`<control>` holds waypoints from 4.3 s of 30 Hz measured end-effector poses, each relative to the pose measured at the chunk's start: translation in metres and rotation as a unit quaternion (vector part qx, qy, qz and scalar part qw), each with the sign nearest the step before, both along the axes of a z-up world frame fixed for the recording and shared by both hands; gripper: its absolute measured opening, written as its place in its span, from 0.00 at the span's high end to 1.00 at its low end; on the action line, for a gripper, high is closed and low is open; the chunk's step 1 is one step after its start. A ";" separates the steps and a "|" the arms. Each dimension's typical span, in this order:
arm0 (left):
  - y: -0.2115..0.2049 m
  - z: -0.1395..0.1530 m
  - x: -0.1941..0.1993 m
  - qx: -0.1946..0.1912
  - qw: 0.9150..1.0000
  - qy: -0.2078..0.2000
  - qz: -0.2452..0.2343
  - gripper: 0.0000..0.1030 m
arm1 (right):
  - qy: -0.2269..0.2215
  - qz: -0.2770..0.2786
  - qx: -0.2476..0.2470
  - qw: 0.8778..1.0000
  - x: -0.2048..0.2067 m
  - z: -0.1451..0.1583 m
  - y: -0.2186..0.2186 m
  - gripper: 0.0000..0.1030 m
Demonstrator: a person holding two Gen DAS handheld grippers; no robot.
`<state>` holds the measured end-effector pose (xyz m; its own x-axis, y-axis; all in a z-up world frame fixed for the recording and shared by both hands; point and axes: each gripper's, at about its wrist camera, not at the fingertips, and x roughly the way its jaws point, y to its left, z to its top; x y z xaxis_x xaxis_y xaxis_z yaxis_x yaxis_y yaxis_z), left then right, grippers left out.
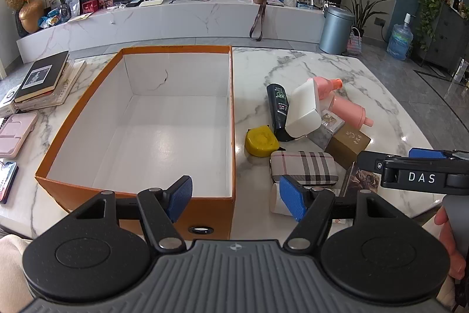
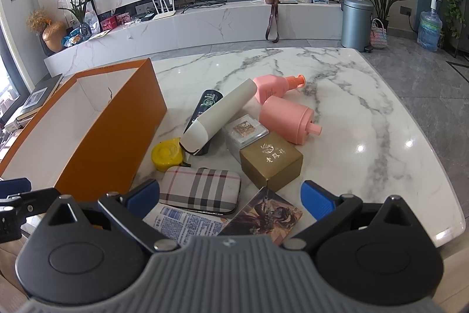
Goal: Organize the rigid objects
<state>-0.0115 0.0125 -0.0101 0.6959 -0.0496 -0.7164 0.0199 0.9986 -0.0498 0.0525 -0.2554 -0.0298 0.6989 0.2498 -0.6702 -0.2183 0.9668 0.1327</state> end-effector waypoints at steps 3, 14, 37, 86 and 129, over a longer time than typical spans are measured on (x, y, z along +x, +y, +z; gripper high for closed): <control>0.000 0.000 0.000 0.000 1.000 -0.001 0.000 0.22 | 0.000 0.000 -0.001 1.000 0.000 0.000 0.000 0.01; -0.001 -0.001 -0.002 0.001 1.000 0.000 -0.003 0.23 | -0.001 0.000 -0.002 1.000 -0.001 0.001 0.000 0.01; -0.055 -0.026 0.058 -0.041 0.978 0.081 -0.187 0.61 | 0.162 -0.049 0.042 0.985 0.038 -0.026 -0.019 0.25; -0.124 -0.110 0.167 0.133 0.898 0.222 -0.357 0.24 | 0.207 -0.114 0.097 0.967 0.101 -0.079 -0.037 0.43; -0.113 -0.075 0.128 0.260 0.891 0.186 -0.322 0.75 | 0.196 -0.031 -0.020 0.980 0.100 -0.080 0.016 0.37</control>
